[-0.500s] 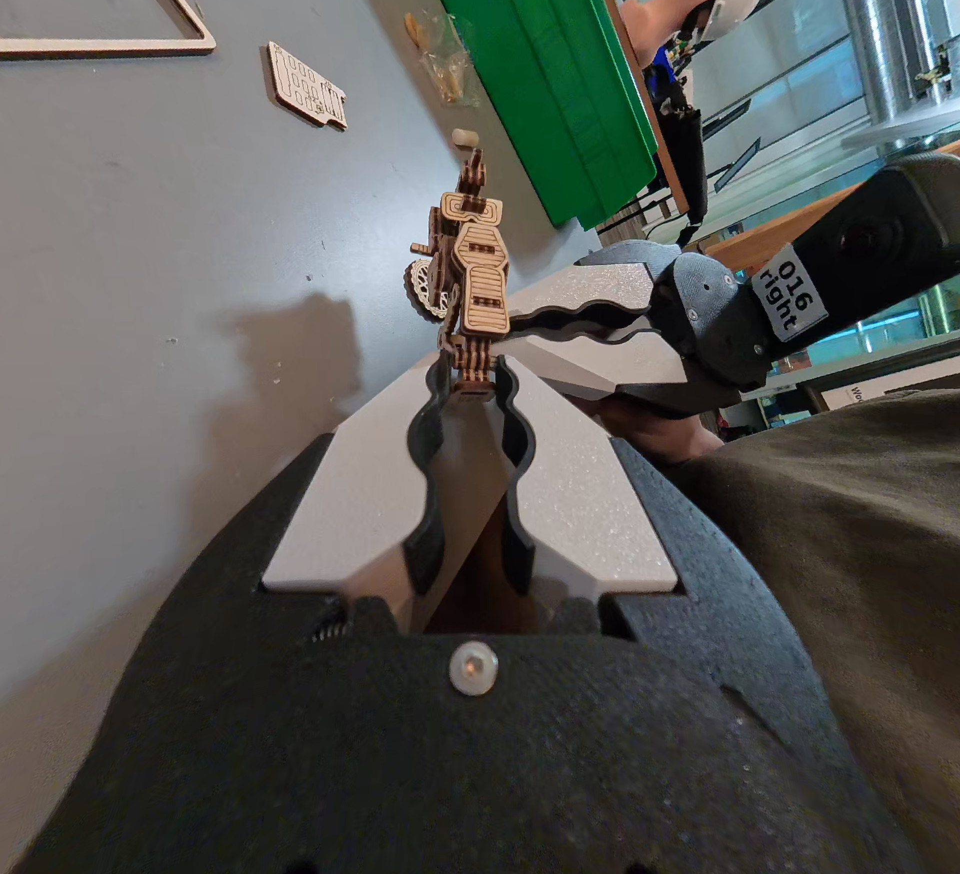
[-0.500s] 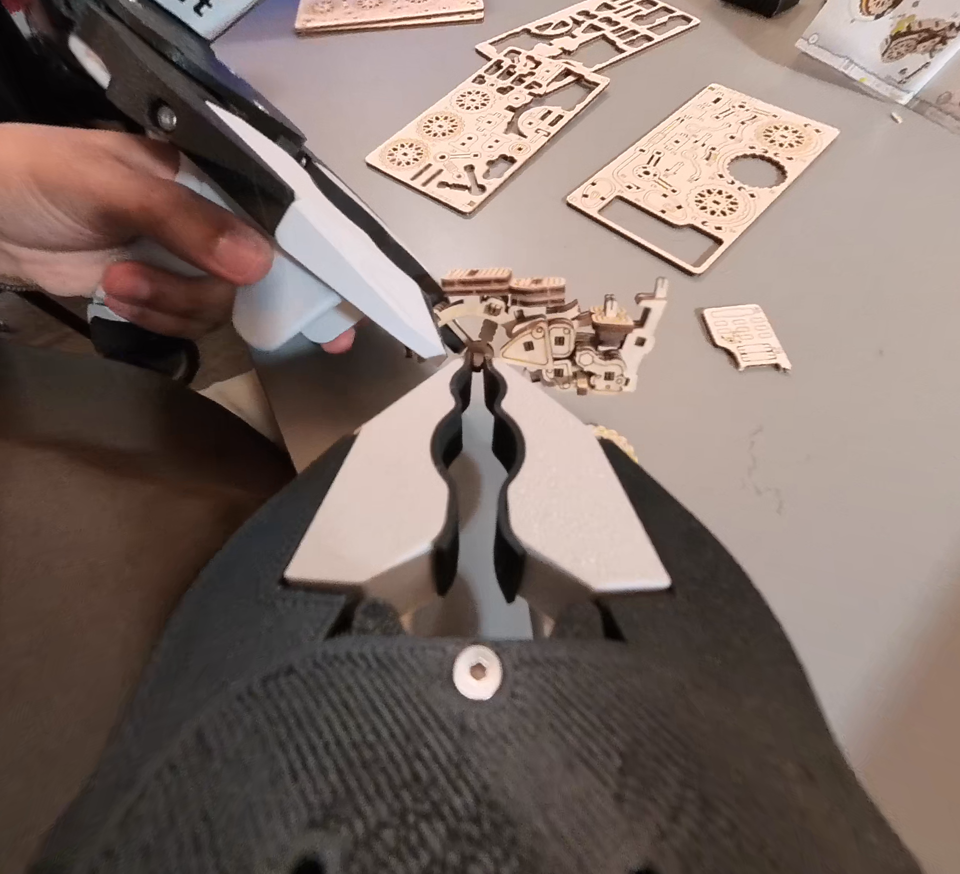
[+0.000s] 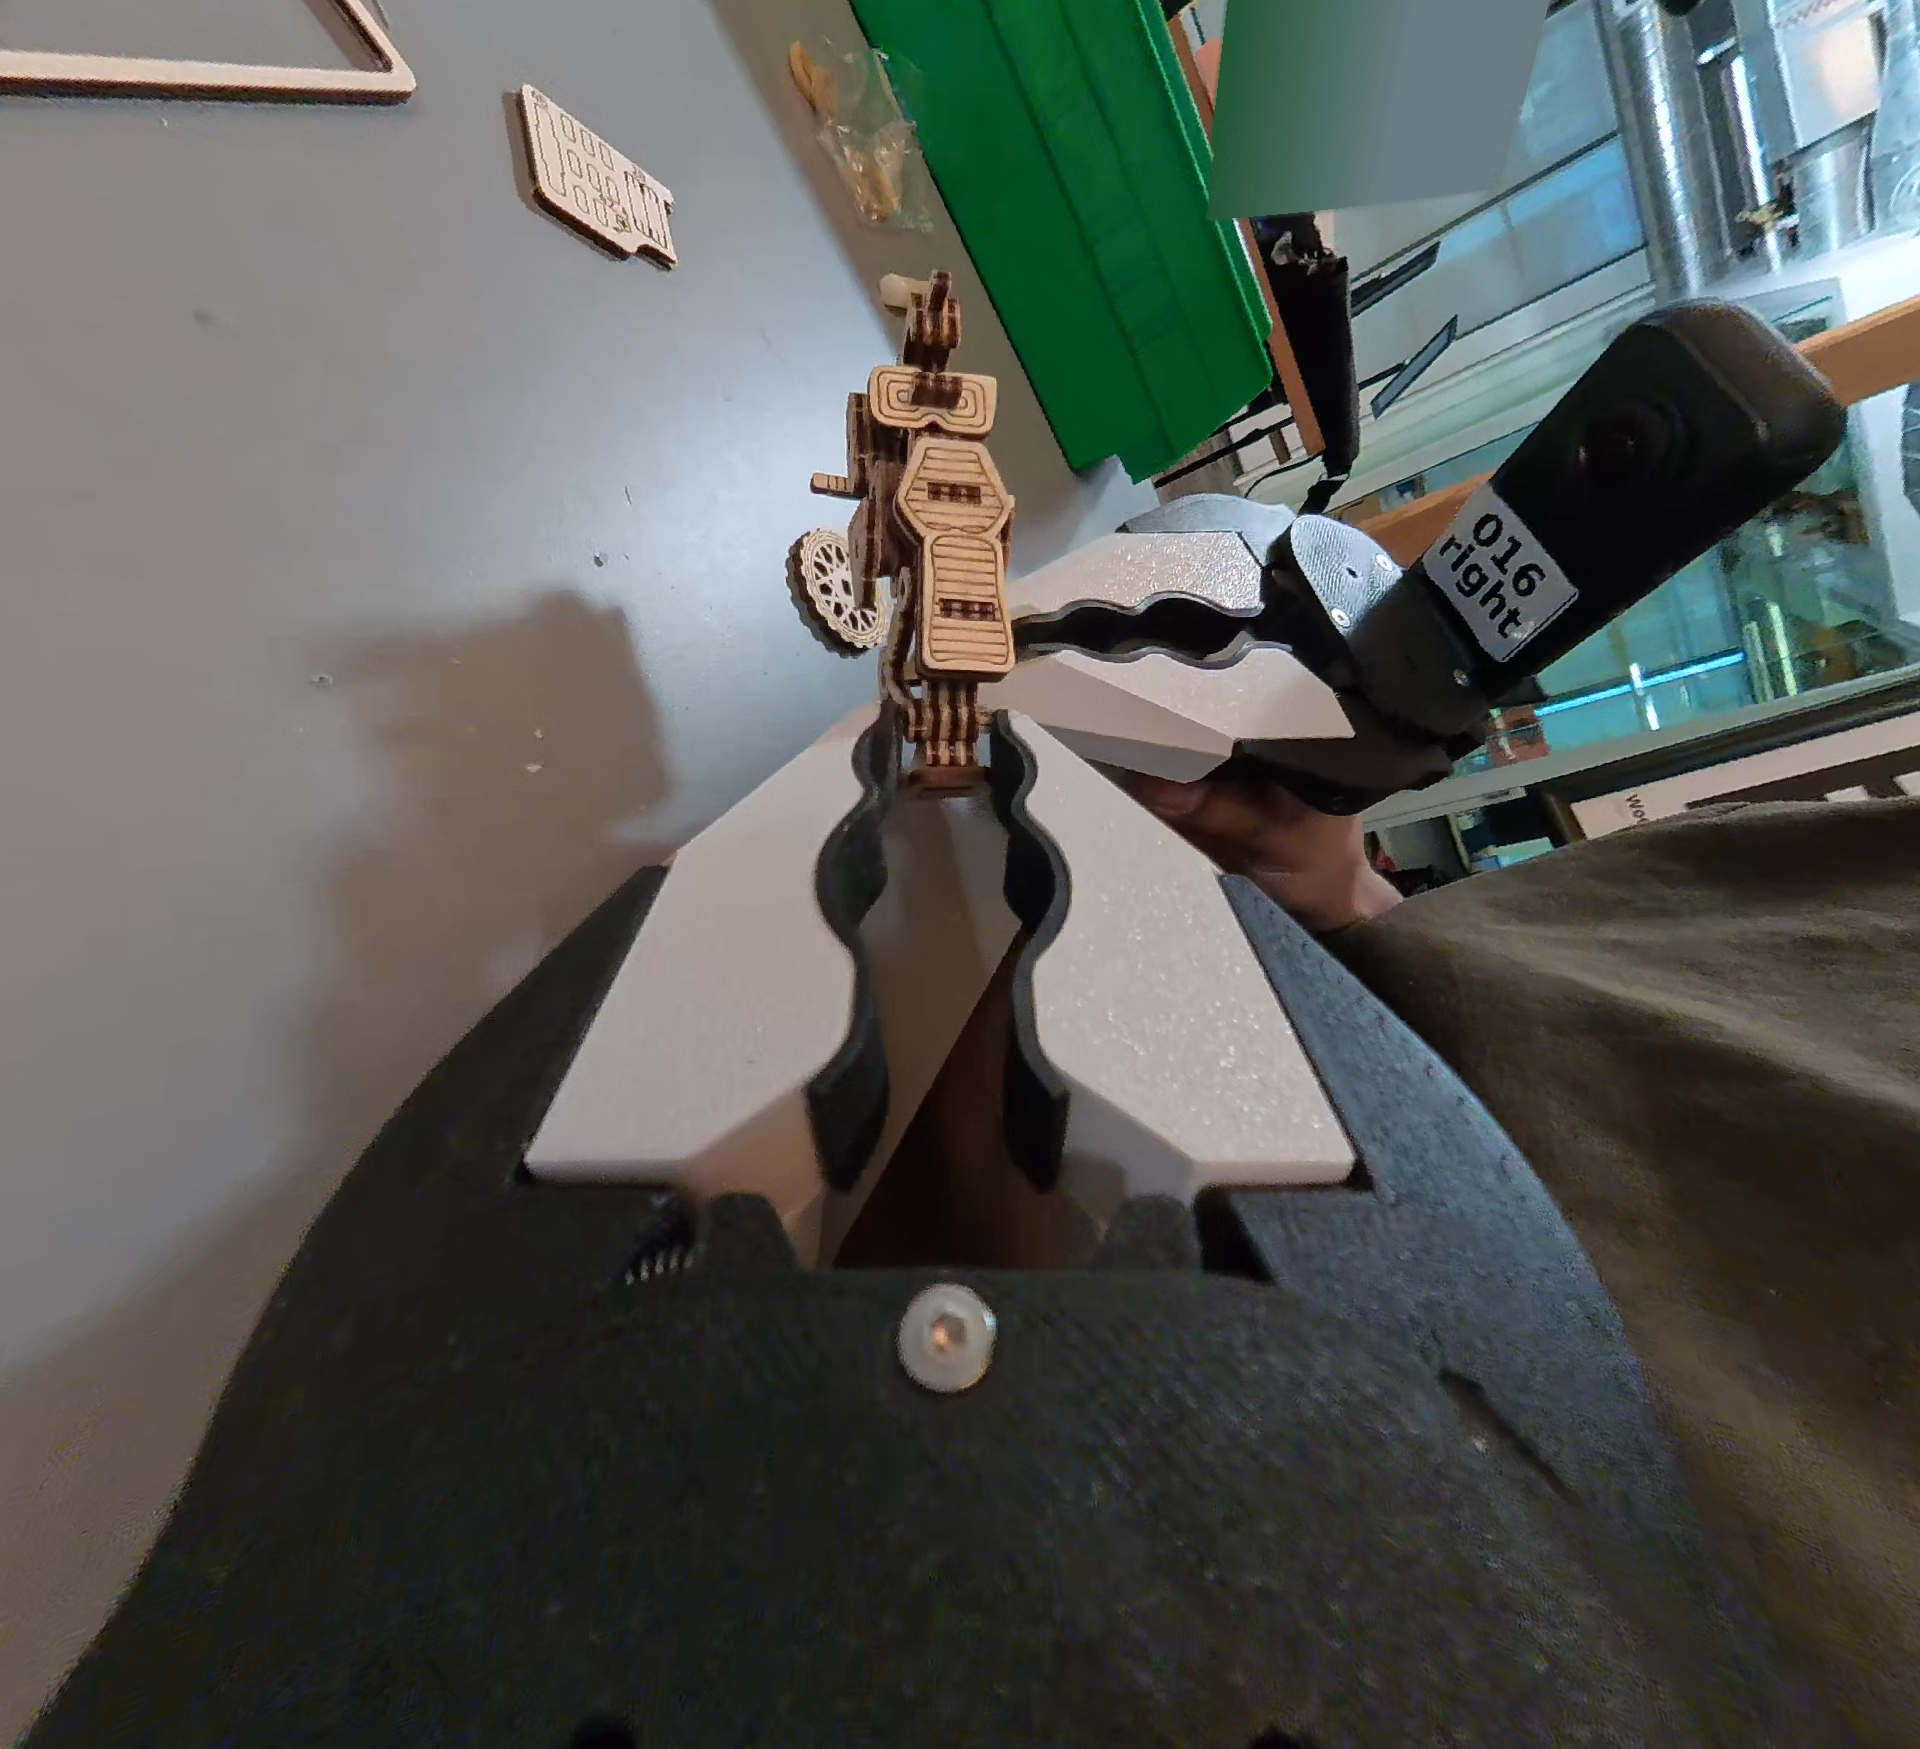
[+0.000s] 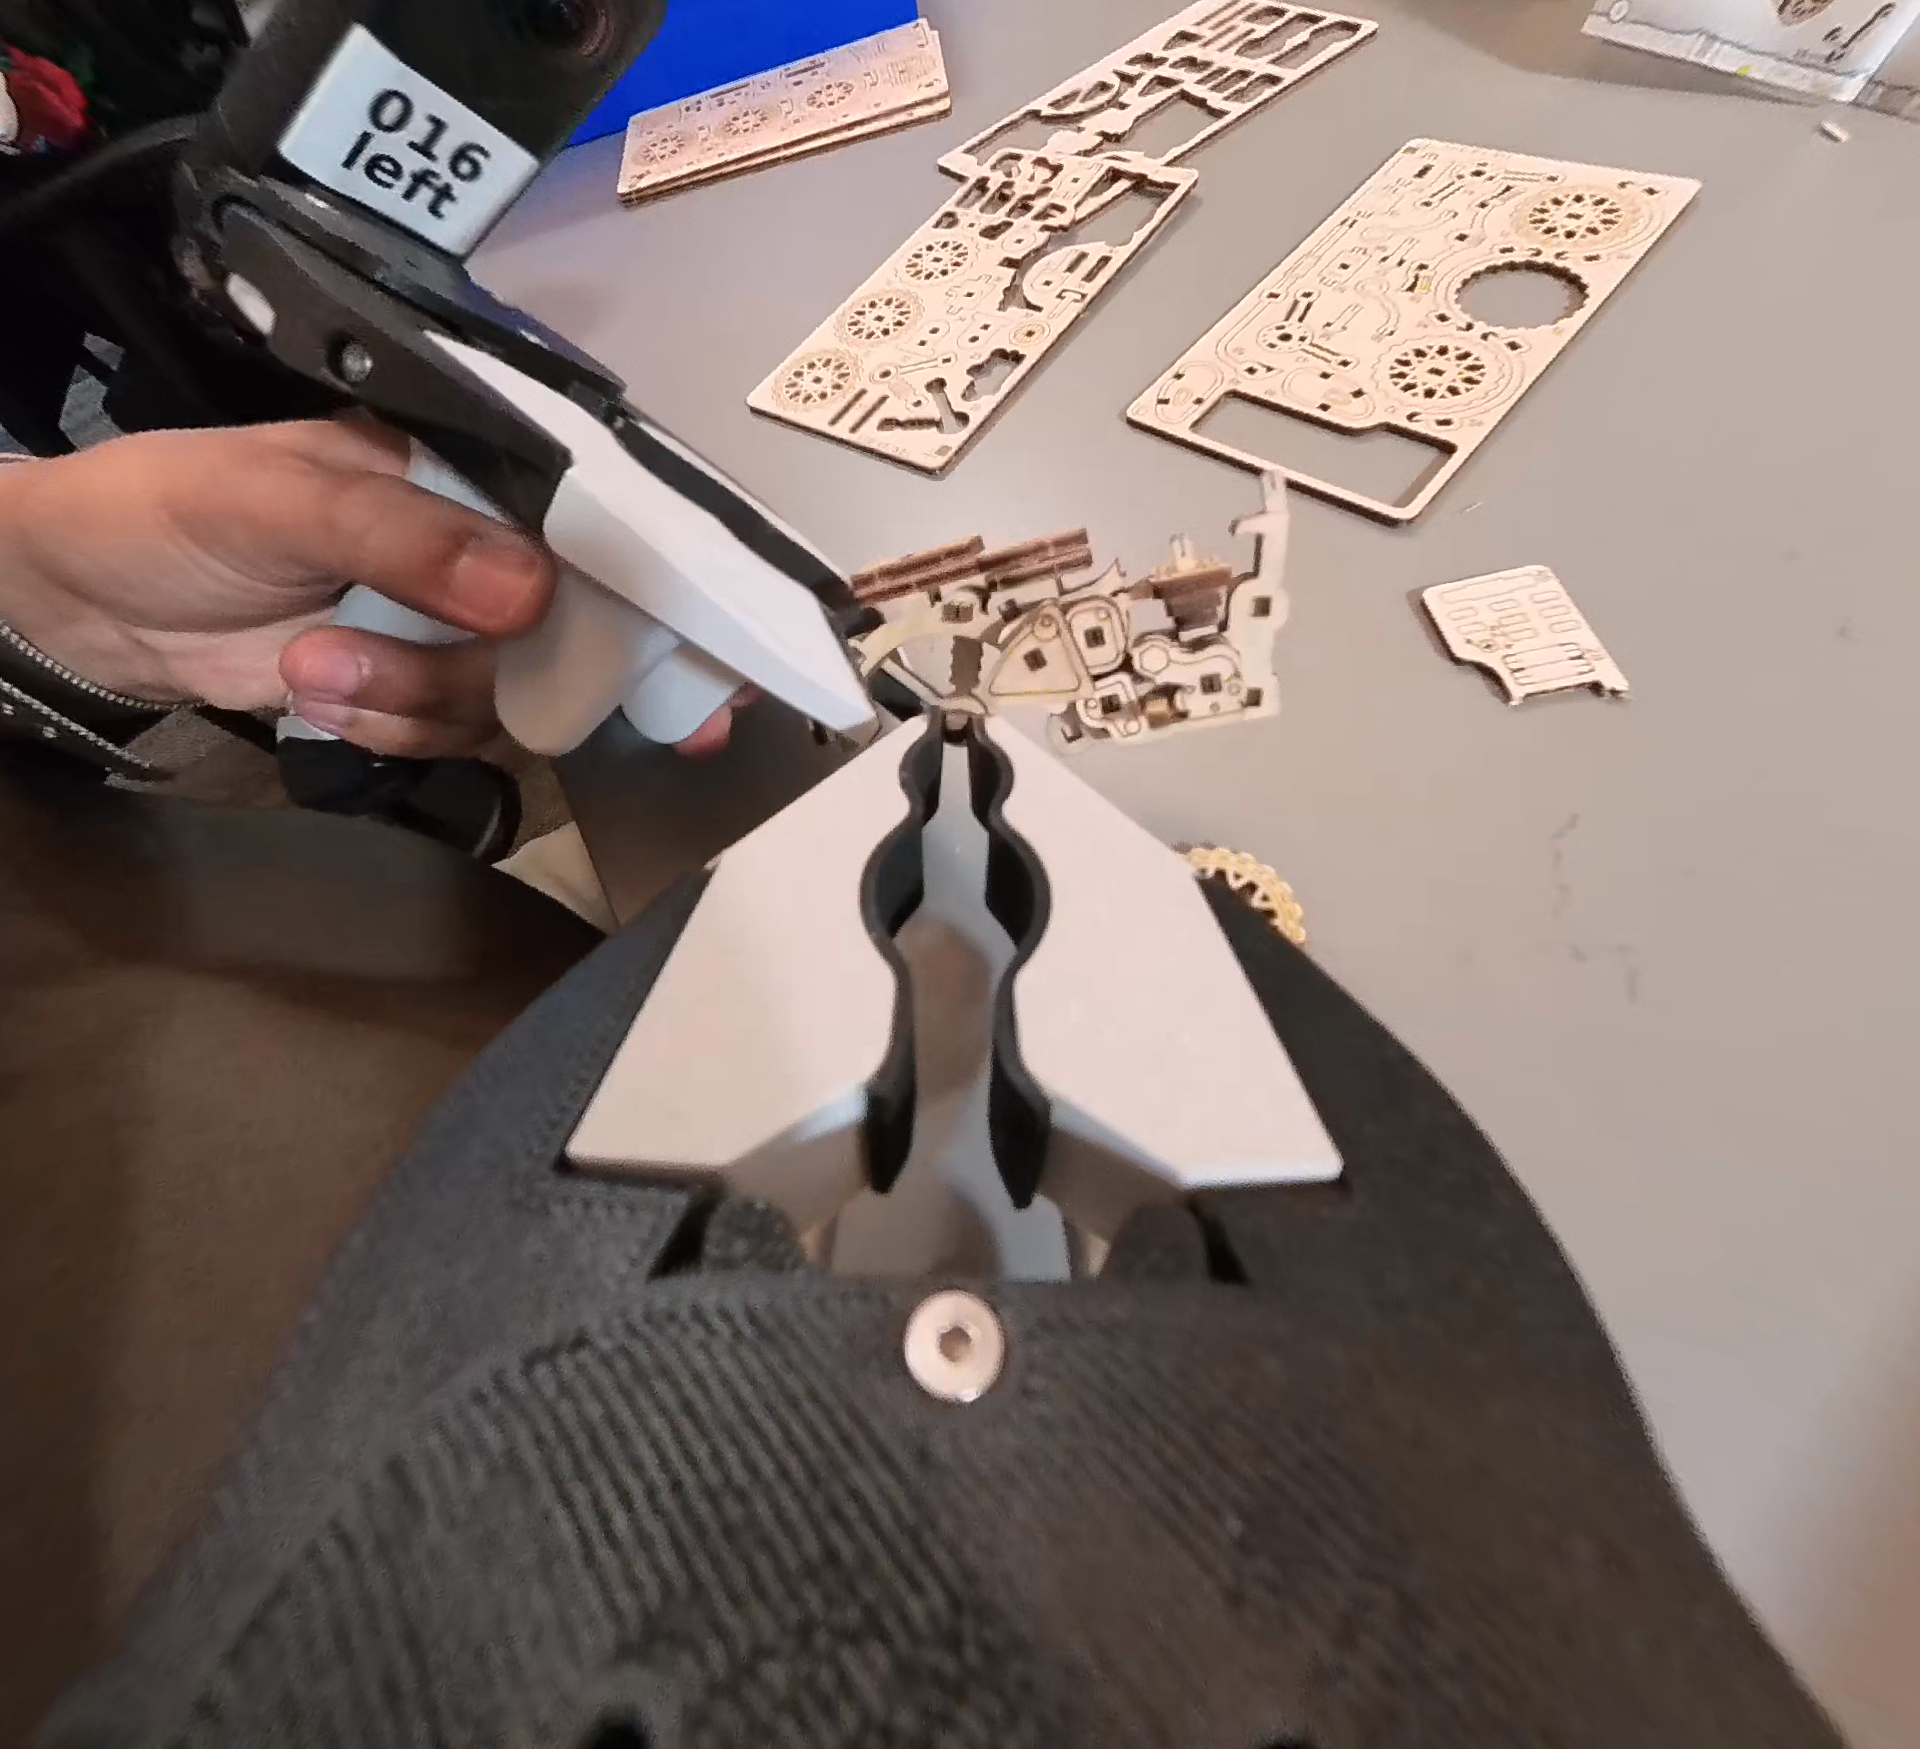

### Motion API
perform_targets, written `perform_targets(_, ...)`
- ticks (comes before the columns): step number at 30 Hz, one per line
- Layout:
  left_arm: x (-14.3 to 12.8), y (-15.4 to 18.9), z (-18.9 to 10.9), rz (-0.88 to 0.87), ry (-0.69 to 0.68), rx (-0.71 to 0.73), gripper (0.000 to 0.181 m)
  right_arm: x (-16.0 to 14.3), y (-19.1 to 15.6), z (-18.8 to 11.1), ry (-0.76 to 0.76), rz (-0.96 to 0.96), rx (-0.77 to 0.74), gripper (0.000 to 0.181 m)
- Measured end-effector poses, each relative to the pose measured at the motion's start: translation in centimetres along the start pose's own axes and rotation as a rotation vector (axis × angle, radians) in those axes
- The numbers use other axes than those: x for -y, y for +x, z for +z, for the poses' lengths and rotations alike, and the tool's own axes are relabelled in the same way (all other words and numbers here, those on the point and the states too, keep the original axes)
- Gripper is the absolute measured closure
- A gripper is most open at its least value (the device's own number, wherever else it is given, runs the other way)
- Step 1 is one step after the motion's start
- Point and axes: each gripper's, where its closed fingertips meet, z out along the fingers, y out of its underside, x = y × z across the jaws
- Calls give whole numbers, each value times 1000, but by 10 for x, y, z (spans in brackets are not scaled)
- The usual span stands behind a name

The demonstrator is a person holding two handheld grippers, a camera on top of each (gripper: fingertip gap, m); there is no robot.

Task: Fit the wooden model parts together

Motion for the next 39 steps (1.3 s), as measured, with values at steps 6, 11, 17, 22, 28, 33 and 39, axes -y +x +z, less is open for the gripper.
perform_targets(6, -1, 2, 1, -17, -2, -17, 167, 0, -1, 0, -3, -35, -7, 179)
perform_targets(11, 1, 3, 0, -45, 9, -37, 167, 2, -1, -1, -4, -79, -23, 178)
perform_targets(17, 6, 3, -3, -100, 40, -71, 167, 3, -1, -4, 0, -121, -43, 171)
perform_targets(22, 6, 6, -3, -162, 48, -122, 167, 4, 0, -6, 17, -113, -45, 175)
perform_targets(28, 6, 8, -3, -182, 46, -142, 167, 7, -3, -6, 26, -131, -43, 178)
perform_targets(33, 6, 8, -3, -194, 44, -149, 167, 7, -3, -7, 27, -143, -43, 179)
perform_targets(39, 4, 11, -4, -204, 33, -163, 168, 7, -5, -8, 23, -226, -38, 179)
